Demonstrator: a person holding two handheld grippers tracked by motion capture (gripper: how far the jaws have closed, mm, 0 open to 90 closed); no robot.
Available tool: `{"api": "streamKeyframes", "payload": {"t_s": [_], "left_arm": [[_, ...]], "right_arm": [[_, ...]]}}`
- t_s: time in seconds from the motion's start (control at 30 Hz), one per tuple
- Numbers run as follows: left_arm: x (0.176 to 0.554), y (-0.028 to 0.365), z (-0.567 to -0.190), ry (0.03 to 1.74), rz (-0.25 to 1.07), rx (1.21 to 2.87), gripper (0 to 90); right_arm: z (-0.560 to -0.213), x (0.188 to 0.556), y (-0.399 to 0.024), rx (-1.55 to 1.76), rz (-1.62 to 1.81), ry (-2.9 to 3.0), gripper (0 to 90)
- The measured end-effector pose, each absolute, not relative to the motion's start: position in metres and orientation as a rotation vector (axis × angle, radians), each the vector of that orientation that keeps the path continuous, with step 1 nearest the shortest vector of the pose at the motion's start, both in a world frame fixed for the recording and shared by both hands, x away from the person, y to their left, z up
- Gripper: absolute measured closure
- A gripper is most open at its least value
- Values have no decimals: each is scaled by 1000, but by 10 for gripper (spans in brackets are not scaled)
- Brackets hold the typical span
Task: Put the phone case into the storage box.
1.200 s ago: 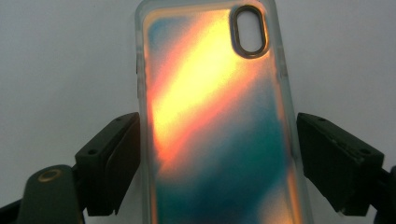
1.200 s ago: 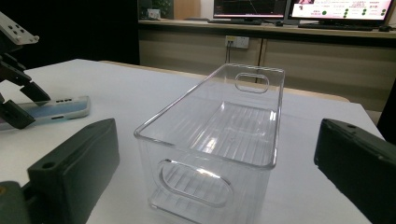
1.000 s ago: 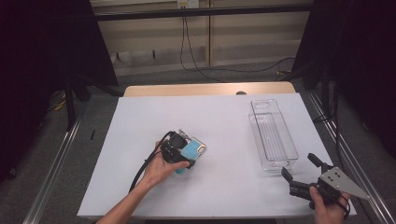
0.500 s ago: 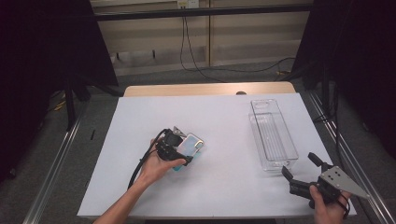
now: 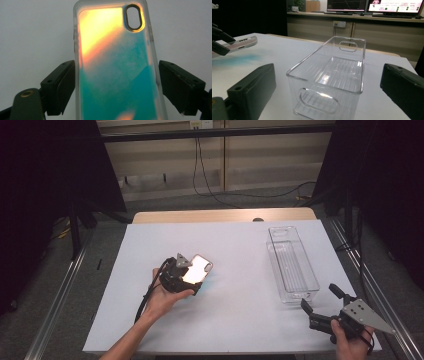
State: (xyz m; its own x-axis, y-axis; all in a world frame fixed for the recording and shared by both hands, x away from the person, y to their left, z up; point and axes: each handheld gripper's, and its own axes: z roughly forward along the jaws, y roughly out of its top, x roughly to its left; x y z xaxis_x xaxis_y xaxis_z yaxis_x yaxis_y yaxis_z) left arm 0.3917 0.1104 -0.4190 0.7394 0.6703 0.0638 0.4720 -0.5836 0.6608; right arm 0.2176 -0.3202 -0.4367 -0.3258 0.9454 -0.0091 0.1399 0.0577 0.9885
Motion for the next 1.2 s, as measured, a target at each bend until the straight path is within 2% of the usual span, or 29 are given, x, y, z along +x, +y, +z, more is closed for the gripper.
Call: {"api": "streamKeyframes", "payload": {"t_s": [0.4,0.63,1.2], "left_arm": [[375,119,-402,839,473,2142,169],[358,116,-411,820,469,2159,169],[353,85,-416,791,474,2130,169]], "right_arm": [[-428,219,-318,1115,1349,1606,2],[-411,223,-312,1105,1372,1630,0],[-403,260,-253,1042,1415,1762,4]]}}
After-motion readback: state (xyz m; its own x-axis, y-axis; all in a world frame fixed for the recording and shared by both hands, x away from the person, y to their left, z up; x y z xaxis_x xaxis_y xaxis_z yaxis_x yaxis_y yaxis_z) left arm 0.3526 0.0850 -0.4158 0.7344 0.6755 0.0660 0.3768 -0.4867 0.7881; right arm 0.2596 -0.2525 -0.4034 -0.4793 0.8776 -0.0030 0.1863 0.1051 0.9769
